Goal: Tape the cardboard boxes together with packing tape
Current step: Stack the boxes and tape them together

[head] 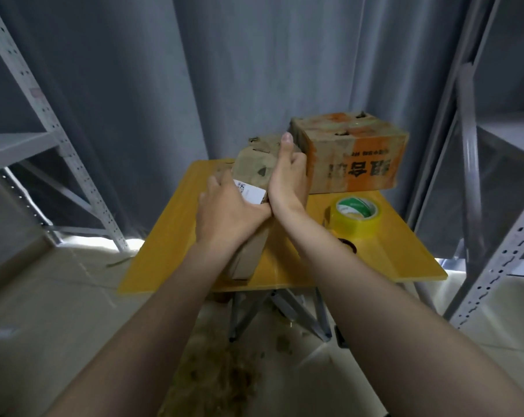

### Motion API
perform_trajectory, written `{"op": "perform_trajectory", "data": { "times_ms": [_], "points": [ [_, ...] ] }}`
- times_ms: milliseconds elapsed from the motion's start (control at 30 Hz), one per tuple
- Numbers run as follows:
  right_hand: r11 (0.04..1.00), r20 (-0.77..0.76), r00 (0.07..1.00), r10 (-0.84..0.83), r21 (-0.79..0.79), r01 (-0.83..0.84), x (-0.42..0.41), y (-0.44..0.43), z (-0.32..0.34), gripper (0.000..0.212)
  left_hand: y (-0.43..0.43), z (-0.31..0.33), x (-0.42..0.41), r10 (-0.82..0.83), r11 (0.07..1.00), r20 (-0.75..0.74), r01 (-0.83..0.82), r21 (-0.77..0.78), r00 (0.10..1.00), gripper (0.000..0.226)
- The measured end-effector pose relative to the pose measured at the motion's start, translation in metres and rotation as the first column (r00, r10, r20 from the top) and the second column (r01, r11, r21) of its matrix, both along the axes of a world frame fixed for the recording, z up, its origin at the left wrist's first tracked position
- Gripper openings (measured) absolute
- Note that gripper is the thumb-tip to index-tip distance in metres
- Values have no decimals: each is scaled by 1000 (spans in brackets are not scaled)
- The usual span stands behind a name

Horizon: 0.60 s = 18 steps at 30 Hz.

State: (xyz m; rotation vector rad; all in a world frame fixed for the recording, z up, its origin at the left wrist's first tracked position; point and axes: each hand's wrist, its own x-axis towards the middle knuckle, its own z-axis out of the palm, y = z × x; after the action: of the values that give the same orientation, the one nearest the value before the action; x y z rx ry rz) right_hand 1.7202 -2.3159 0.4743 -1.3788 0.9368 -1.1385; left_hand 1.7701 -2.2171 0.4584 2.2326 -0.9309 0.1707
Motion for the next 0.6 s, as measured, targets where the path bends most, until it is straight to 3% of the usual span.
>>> {"op": "perform_trajectory", "data": {
  "times_ms": [100,233,500,600],
  "points": [
    [992,-11,1000,-19,-126,18,2,-1,-8,44,9,-8,4,-50,998,-92,48,-29,994,80],
    [959,-7,998,-70,-277,66,4,-11,-16,42,10,-10,8,-76,996,-93,71,-57,993,78],
    [937,122,982,-145,-300,176,-1,-34,-31,35,9,-11,14,-113,993,-96,111,-26,989,95],
    [932,134,982,-133,-320,169,-2,-33,-28,29,13,-9,19,-156,987,-152,147,-64,976,88]
  ]
}}
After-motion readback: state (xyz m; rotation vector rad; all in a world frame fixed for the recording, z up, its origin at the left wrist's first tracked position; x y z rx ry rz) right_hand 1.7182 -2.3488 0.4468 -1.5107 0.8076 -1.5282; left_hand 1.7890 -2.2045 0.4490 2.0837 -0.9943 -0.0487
